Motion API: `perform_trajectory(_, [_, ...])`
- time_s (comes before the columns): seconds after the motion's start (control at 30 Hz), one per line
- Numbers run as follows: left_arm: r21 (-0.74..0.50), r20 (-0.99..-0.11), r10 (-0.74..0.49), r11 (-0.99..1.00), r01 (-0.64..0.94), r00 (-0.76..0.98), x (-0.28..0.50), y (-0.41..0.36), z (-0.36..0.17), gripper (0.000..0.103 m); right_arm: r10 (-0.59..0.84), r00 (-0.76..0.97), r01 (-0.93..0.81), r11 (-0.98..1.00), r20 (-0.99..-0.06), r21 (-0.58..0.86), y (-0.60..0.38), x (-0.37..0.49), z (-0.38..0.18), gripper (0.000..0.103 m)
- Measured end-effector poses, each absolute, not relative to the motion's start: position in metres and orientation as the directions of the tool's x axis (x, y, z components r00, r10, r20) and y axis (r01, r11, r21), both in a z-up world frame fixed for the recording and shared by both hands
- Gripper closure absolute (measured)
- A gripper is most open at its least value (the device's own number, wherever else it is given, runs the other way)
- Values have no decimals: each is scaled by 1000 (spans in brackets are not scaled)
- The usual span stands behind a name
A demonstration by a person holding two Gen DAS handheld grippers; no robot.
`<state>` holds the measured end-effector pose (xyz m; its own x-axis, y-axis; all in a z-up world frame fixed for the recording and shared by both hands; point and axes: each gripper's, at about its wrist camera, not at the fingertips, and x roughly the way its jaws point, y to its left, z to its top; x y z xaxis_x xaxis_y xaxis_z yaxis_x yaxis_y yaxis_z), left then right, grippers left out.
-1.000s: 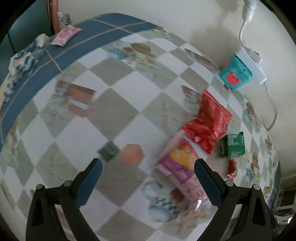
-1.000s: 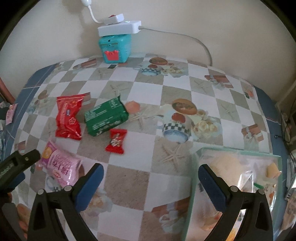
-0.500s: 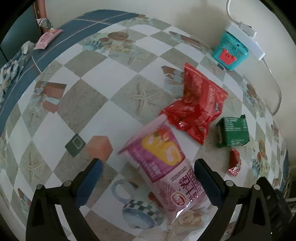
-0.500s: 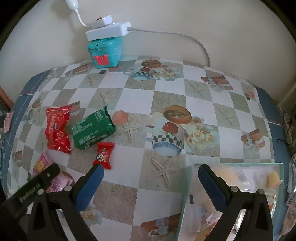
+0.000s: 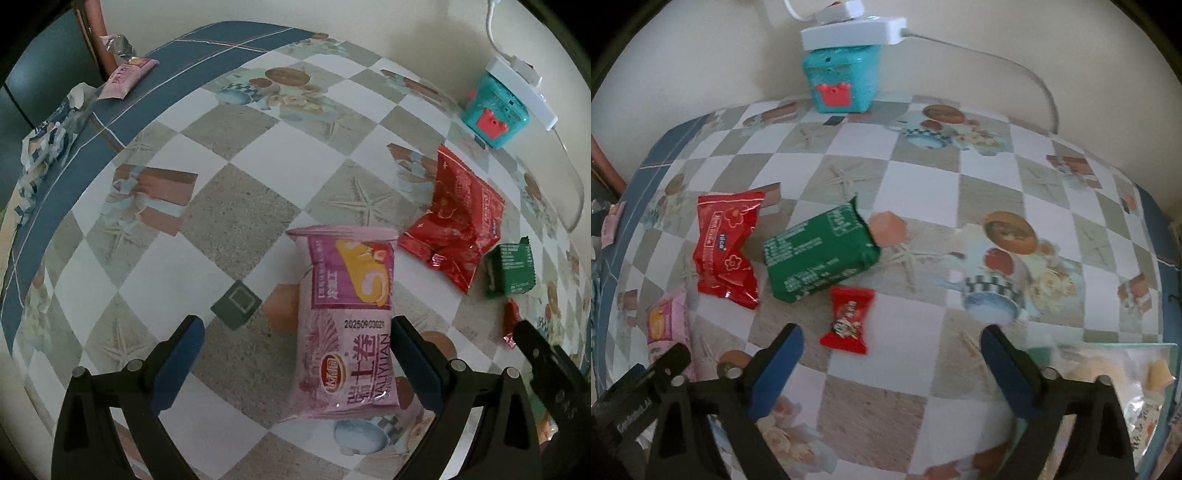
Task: Organize snacks
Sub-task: 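Grasp the pink roll-cake bag with the left gripper while the right grasps the small red candy, then lift and carry the roll-cake bag and red candy over the white tray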
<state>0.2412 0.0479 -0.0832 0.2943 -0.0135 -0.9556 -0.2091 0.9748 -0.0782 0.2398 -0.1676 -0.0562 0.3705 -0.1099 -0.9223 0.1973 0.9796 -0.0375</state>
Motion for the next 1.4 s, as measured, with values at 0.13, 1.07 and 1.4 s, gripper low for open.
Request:
perform_trajectory(0.13, [-79,-956,-19,977,-196,293,241,48,-83,4,-113,366,185,982,-924,-47,-161,249,-58,22])
perform_trajectory(1.07, [-118,-937,-56,980,-159,346,227,48,-53,61,-65,431,145,989,-900,-2,-145,202,-22,82])
perform_trajectory(1.4, [-119,-917,-68,987,-107,392,203,33,-15,61,-81,464,218,976,-882,25,-146,142,3,82])
